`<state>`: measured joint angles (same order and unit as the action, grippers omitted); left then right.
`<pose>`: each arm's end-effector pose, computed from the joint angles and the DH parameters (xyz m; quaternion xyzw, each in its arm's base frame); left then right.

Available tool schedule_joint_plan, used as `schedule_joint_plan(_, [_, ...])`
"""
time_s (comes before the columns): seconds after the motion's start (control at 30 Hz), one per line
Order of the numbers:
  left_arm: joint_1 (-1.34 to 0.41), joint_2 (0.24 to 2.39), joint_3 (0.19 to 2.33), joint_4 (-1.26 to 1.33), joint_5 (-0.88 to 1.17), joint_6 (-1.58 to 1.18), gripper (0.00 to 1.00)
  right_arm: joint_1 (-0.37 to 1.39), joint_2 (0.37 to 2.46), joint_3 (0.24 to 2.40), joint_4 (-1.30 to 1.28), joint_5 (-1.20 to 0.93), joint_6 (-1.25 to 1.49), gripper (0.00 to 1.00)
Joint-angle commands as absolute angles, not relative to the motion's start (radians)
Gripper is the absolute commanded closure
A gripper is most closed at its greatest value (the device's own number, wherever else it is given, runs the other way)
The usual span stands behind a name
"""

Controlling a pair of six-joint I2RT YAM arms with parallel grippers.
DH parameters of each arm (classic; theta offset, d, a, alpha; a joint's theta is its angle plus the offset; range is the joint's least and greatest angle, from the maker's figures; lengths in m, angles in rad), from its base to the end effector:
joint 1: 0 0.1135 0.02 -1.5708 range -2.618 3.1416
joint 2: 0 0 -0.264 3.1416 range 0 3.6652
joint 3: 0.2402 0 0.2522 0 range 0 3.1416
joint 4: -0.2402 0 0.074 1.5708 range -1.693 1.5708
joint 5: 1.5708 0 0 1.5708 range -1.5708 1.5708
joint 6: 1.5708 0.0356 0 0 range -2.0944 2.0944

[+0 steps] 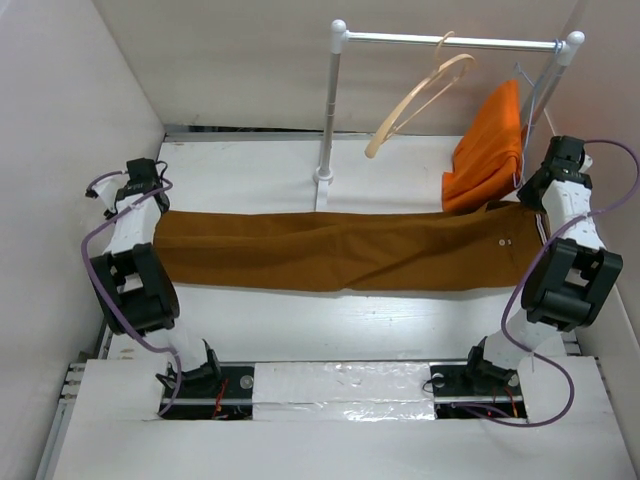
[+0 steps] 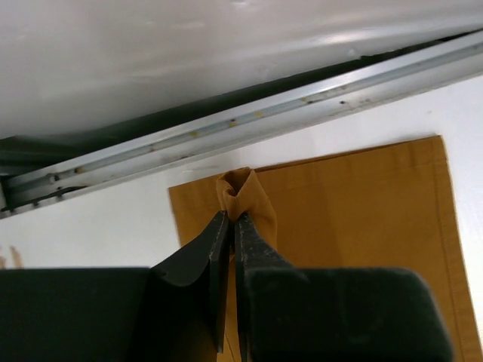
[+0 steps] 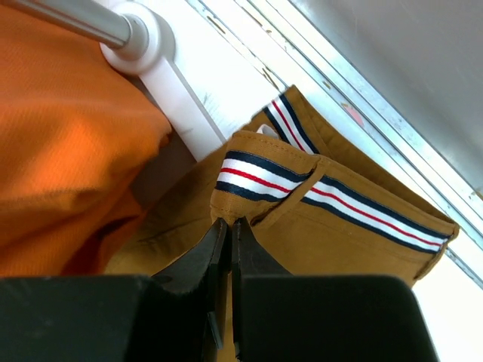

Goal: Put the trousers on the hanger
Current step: Fold the trousers at the center of the board.

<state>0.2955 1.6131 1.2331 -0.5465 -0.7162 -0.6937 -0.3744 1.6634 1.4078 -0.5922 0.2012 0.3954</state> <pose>0.3199 0.1218 0.2615 -0.5194 0.7292 0.2672 0.3564 0.3405 -0.1414 0.2908 0.3824 0.8492 -0.0902 0.3529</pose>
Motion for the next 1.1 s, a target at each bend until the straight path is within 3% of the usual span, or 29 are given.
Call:
schedule_joint_plan(0.0, [0.302, 1.653, 1.325, -0.503, -0.706, -0.672, 1.0, -0.385, 1.701, 1.512, -0.495, 0.222, 0.402, 1.0])
schedule_joint_plan(0.47, [0.244, 1.888, 1.522, -0.344, -0.703, -0.566, 1.0, -0.376, 1.793, 1.548, -0.443, 0.193, 0.396, 0.95])
schedule_joint_plan(0.53, [0.233, 1.89, 1.513, -0.321, -0.686, -0.551, 0.98, -0.385, 1.787, 1.548, -0.439, 0.17, 0.402, 0.83])
schedule_joint_plan(0.57, [0.233, 1.894, 1.511, -0.33, -0.689, -0.557, 0.88, -0.385, 1.784, 1.549, -0.436, 0.16, 0.417, 0.71])
schedule_joint_plan(0.6, [0.224, 1.901, 1.511, -0.336, -0.69, -0.56, 0.8, -0.385, 1.778, 1.548, -0.436, 0.146, 0.429, 0.48])
schedule_joint_plan(0.63, [0.224, 1.904, 1.514, -0.353, -0.692, -0.567, 0.73, -0.385, 1.772, 1.54, -0.431, 0.097, 0.446, 0.37])
schedule_joint_plan(0.67, [0.224, 1.904, 1.519, -0.382, -0.692, -0.577, 0.6, -0.385, 1.764, 1.531, -0.416, 0.069, 0.486, 0.27])
schedule_joint_plan(0.7, [0.224, 1.895, 1.522, -0.391, -0.69, -0.581, 0.5, -0.385, 1.752, 1.501, -0.404, 0.043, 0.509, 0.1])
schedule_joint_plan(0.77, [0.224, 1.875, 1.517, -0.397, -0.695, -0.569, 0.34, -0.385, 1.691, 1.435, -0.317, -0.05, 0.578, 0.0])
schedule_joint_plan(0.87, [0.215, 1.81, 1.485, -0.405, -0.698, -0.558, 0.24, -0.385, 1.553, 1.232, -0.165, -0.106, 0.662, 0.0])
schedule_joint_plan(1.07, [0.215, 1.525, 1.168, -0.305, -0.579, -0.627, 0.33, -0.385, 1.28, 0.849, 0.041, -0.138, 0.699, 0.0])
